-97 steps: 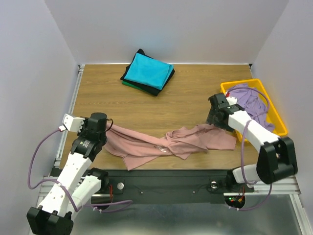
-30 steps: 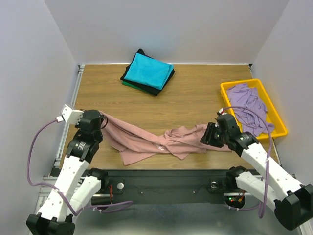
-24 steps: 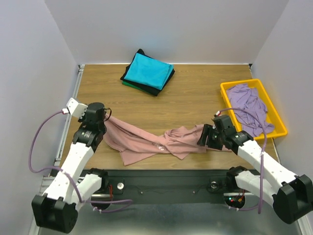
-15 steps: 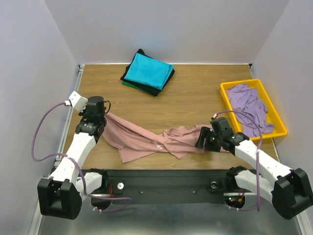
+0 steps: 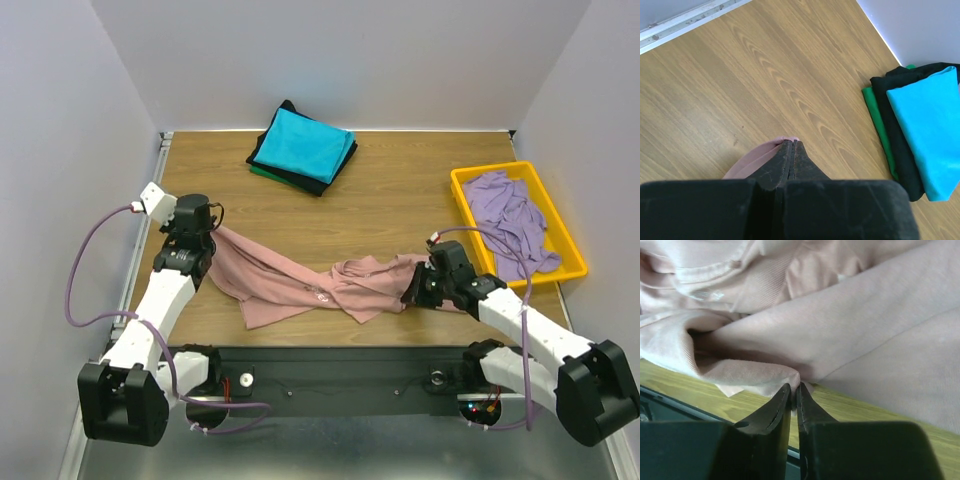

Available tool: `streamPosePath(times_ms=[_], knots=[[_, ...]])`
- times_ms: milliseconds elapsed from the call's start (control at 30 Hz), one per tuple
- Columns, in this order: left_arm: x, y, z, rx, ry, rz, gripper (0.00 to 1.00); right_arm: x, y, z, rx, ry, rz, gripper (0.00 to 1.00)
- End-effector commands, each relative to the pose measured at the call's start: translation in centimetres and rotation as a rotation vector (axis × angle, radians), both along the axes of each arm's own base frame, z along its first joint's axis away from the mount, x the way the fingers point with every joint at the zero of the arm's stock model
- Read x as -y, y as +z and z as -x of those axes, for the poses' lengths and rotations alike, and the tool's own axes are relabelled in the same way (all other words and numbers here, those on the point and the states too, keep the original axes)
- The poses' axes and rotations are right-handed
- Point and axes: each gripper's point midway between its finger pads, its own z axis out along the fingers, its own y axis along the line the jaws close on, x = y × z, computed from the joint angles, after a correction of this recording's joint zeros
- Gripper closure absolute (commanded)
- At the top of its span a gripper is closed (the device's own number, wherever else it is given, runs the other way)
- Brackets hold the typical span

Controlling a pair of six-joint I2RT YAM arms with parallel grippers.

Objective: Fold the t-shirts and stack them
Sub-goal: Flatten the tshirt out

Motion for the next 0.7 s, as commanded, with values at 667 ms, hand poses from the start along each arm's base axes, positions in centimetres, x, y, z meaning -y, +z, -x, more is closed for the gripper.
streamPosePath(times_ms=[667], knots=[[0.9, 13.7, 3.8, 0.330, -0.085, 0.077, 1.00, 1.1, 28.3, -6.8, 0.784, -0.187, -0.208, 1.00]])
